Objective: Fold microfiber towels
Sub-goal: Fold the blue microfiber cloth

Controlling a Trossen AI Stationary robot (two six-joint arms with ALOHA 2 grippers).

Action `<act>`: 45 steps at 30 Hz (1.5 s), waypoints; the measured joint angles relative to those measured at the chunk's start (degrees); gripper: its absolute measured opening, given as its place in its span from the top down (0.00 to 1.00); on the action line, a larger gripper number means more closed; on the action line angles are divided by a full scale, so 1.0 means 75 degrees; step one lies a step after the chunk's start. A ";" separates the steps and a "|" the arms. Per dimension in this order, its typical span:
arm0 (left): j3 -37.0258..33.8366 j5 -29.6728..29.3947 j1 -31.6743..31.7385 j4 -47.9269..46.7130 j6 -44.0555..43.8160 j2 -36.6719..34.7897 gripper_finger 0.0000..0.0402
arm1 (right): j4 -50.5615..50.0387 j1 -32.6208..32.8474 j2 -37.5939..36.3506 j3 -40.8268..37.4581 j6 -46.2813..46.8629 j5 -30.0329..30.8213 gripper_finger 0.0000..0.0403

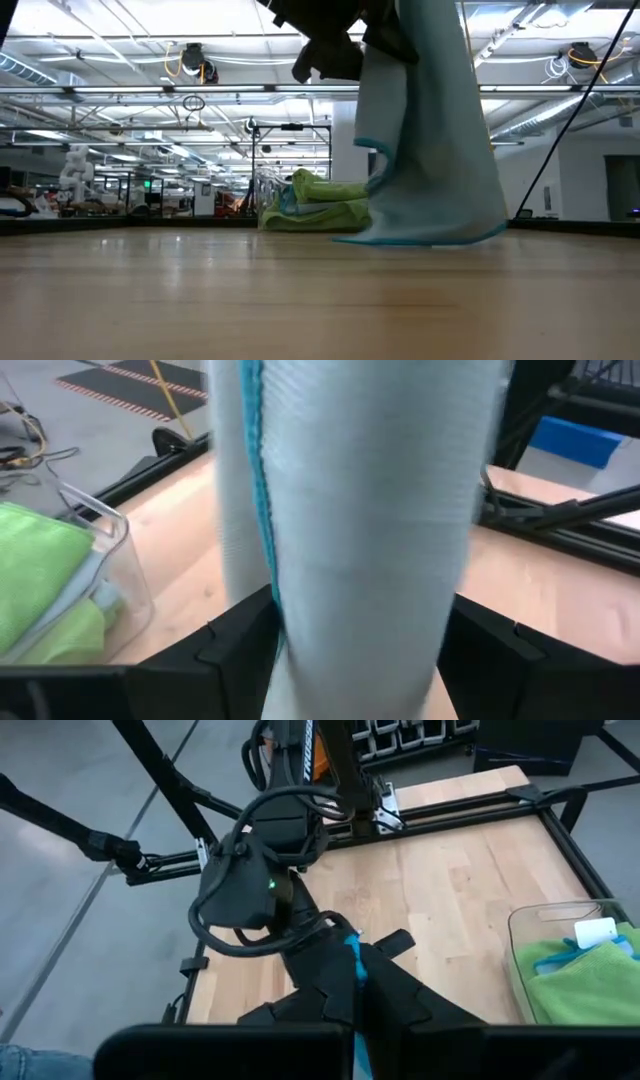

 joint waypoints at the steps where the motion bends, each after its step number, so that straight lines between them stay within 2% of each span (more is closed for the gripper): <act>1: 0.0000 0.0077 0.0008 0.0007 0.0000 -0.0031 0.40 | 0.0000 0.0000 0.0000 0.0000 -0.0049 0.0000 1.00; 6: 0.0000 0.0496 -0.0067 -0.0038 -0.0056 -0.0145 0.40 | -0.0013 0.0000 0.0000 0.0000 -0.0186 -0.0003 1.00; 10: 0.0003 0.1264 -0.0191 -0.0014 -0.0802 -0.0216 0.40 | -0.0018 0.0000 0.0000 0.0000 -0.0182 0.0011 1.00; 16: 0.0000 0.2311 -0.0627 -0.0050 -0.1942 -0.0142 0.40 | -0.0014 -0.0012 0.0000 0.0000 -0.0210 0.0942 1.00; 22: 0.0000 0.2693 -0.0843 -0.0059 -0.2031 -0.0143 0.40 | 0.0377 -0.0093 -0.0015 0.0000 -0.0639 0.1000 1.00; 25: 0.0000 0.2493 -0.0849 -0.0357 -0.2261 -0.0148 0.40 | 0.0708 -0.0093 -0.0072 0.0000 -0.0946 0.0948 1.00; 30: 0.0000 0.1449 -0.0788 -0.1747 -0.2998 -0.0152 0.40 | 0.0953 -0.0093 -0.0238 0.0000 -0.1190 0.0769 1.00; 35: -0.0006 0.0668 -0.0644 -0.2182 -0.2944 -0.0152 0.40 | 0.1031 -0.0093 -0.0380 0.0000 -0.1189 0.0769 1.00; 39: -0.0006 0.0117 -0.0449 -0.1524 -0.1938 -0.0152 0.40 | 0.1064 -0.0093 -0.0423 -0.0002 -0.1090 0.0768 1.00; 42: -0.0005 0.0050 -0.0343 -0.0633 -0.0498 -0.0152 0.40 | 0.1214 -0.0093 -0.0435 -0.0003 -0.1049 0.0767 1.00; 45: 0.0000 -0.0059 -0.0221 -0.0276 0.0170 -0.0152 0.40 | 0.1317 -0.0093 -0.0444 -0.0003 -0.1050 0.0766 1.00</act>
